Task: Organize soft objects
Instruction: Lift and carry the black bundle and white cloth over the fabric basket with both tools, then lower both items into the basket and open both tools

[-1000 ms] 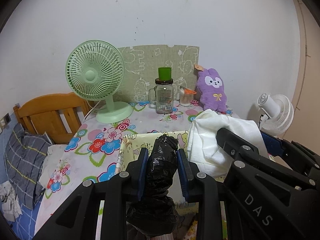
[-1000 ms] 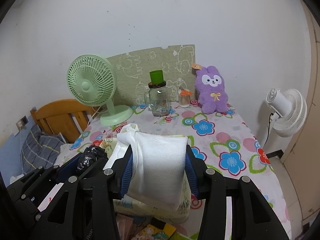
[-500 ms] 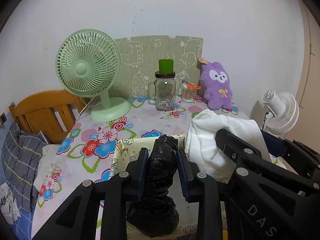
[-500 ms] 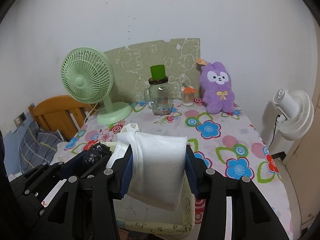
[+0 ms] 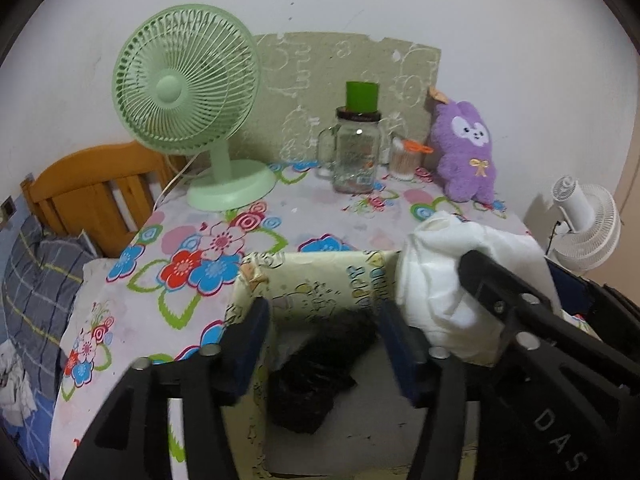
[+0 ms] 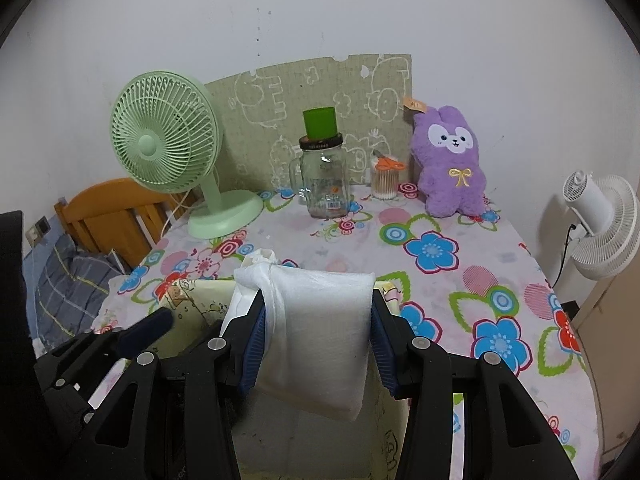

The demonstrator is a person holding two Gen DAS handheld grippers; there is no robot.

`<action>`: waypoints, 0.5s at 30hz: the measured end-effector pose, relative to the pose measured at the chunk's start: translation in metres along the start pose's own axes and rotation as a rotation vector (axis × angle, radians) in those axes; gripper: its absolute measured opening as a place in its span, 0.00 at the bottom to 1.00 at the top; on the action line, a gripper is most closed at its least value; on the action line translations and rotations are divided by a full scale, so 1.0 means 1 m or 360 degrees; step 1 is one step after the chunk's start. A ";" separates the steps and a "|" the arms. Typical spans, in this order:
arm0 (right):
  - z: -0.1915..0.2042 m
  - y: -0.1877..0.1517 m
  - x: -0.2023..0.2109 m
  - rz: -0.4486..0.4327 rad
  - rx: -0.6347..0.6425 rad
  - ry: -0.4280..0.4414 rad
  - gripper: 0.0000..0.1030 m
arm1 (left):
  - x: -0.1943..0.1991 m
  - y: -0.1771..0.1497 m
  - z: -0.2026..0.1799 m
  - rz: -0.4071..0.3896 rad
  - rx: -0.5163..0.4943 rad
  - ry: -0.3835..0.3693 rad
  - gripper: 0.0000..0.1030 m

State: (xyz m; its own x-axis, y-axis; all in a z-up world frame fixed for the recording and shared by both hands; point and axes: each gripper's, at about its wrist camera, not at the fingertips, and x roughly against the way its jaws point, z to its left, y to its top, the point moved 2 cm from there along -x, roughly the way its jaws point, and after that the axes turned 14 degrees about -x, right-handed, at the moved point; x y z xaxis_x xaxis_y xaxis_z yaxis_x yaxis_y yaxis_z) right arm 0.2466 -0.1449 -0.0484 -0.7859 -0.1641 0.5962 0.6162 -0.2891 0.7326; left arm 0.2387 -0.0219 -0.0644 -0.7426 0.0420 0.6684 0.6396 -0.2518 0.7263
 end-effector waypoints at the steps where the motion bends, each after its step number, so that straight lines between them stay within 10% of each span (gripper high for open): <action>1: -0.001 0.000 -0.002 0.0008 -0.0002 0.0004 0.49 | -0.001 -0.001 0.001 0.0003 0.0006 -0.0007 0.63; 15: -0.003 0.000 -0.007 0.0020 -0.0011 0.0018 0.54 | 0.005 -0.007 0.008 -0.0014 0.0039 -0.0117 0.80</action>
State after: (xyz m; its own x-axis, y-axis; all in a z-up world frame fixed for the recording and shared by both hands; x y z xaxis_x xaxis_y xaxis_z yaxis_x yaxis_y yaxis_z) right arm 0.2517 -0.1467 -0.0535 -0.7786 -0.1783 0.6016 0.6257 -0.2936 0.7227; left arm 0.2321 -0.0122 -0.0651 -0.7322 0.1154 0.6713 0.6384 -0.2274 0.7354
